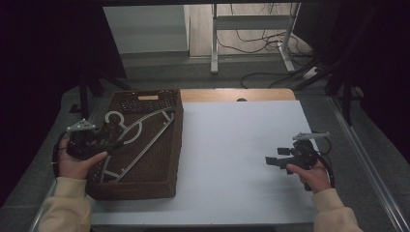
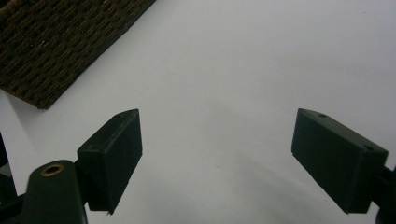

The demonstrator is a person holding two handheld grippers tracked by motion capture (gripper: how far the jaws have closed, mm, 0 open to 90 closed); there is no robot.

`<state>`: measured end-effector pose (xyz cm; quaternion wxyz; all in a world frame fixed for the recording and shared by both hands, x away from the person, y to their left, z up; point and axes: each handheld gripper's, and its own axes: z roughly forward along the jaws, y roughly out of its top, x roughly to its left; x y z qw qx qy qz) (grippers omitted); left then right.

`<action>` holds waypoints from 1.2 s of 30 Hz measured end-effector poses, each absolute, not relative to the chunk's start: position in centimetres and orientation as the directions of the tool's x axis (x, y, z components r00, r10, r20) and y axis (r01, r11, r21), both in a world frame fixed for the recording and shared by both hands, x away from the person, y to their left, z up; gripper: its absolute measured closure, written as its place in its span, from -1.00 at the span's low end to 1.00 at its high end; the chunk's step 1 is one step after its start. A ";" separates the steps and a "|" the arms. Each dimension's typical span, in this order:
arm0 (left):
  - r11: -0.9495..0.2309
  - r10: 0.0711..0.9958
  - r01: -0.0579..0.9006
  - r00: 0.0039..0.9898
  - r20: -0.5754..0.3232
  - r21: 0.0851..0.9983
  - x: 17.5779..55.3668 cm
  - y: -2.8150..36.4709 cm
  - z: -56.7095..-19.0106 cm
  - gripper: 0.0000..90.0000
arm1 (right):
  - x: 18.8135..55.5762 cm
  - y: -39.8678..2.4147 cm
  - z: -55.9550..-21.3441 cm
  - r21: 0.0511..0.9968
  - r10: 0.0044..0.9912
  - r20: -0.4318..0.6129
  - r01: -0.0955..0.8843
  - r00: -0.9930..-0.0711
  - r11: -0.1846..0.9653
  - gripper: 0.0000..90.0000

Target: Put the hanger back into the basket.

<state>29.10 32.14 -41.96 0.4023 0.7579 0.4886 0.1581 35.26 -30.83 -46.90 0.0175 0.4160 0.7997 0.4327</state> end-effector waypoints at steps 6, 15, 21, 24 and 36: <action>-0.211 0.820 0.578 0.544 -0.180 0.788 28.9 30.1 -41.0 -0.46 | 35.0 -30.9 -46.6 0.729 0.686 0.319 0.632 -0.654 0.263 -0.63; -0.246 0.779 0.582 0.595 -0.200 0.775 28.2 26.9 -41.1 -0.47 | 34.2 -31.1 -45.8 0.768 0.706 0.295 0.599 -0.644 0.225 -0.62; -0.254 0.767 0.596 0.604 -0.217 0.762 26.9 25.6 -41.8 -0.46 | 32.7 -31.1 -45.4 0.793 0.724 0.237 0.559 -0.648 0.241 -0.62; -0.259 0.769 0.594 0.604 -0.210 0.762 26.1 25.1 -42.1 -0.46 | 32.3 -31.1 -45.3 0.799 0.726 0.222 0.549 -0.651 0.247 -0.62; -0.286 0.773 0.587 0.608 -0.179 0.757 24.9 23.9 -42.7 -0.46 | 32.0 -30.5 -45.4 0.803 0.724 0.174 0.522 -0.667 0.288 -0.63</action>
